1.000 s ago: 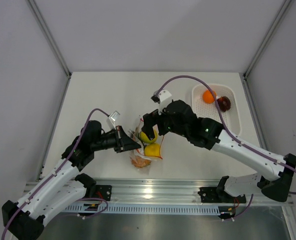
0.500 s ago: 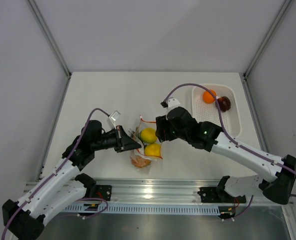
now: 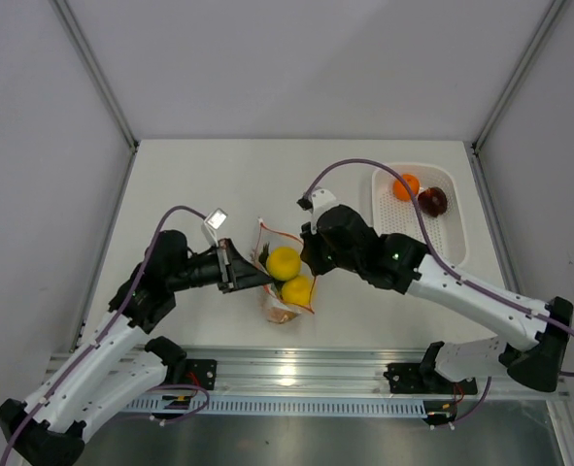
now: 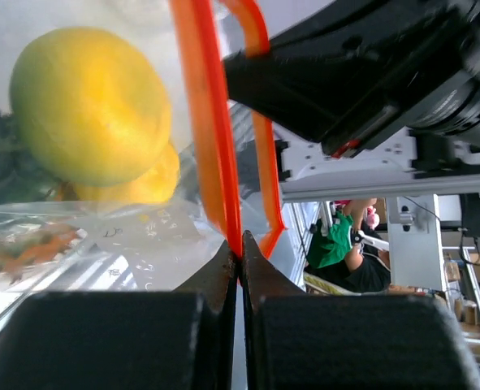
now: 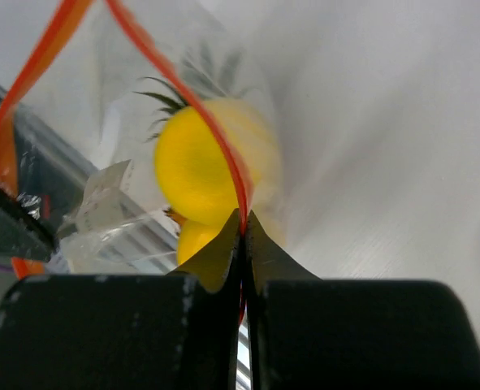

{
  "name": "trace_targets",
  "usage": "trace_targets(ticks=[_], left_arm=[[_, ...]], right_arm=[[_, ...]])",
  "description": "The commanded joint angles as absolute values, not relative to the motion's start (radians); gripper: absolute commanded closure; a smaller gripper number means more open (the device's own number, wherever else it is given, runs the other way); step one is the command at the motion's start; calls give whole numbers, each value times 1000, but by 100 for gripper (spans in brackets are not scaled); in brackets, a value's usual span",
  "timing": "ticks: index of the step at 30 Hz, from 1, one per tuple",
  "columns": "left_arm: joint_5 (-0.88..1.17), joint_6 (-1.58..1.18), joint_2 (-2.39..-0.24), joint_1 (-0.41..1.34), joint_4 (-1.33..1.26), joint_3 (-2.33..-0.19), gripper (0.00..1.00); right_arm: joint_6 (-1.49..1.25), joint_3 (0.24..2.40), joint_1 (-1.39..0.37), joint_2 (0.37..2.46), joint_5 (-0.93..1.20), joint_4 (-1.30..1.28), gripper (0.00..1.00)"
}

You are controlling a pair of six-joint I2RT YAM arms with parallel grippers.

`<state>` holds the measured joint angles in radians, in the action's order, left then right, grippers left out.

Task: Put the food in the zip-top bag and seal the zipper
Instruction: Adjust the zipper food storage bag at the center of the board.

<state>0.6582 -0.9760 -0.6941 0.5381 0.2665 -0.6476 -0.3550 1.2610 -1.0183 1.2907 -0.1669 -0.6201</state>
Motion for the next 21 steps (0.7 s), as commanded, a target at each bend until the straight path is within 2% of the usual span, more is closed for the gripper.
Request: trace_targets(ticks=[1, 5, 11, 13, 16, 21], left_arm=[[672, -967, -644, 548, 325, -791, 100], [663, -977, -643, 548, 293, -750, 99], [692, -1080, -708, 548, 59, -447, 99], [695, -1089, -729, 548, 23, -419, 99], [713, -1094, -741, 548, 18, -445, 100], [701, -1042, -698, 549, 182, -673, 99]], right_arm=[[-290, 1344, -1052, 1146, -221, -597, 100], [-307, 1325, -1052, 1094, -213, -595, 100], [-340, 1194, -1025, 1138, -161, -565, 100], [-347, 1146, -1019, 1161, -155, -554, 100], [-341, 1149, -1017, 1204, -155, -558, 100], [-285, 1284, -1022, 1178, -192, -620, 100]])
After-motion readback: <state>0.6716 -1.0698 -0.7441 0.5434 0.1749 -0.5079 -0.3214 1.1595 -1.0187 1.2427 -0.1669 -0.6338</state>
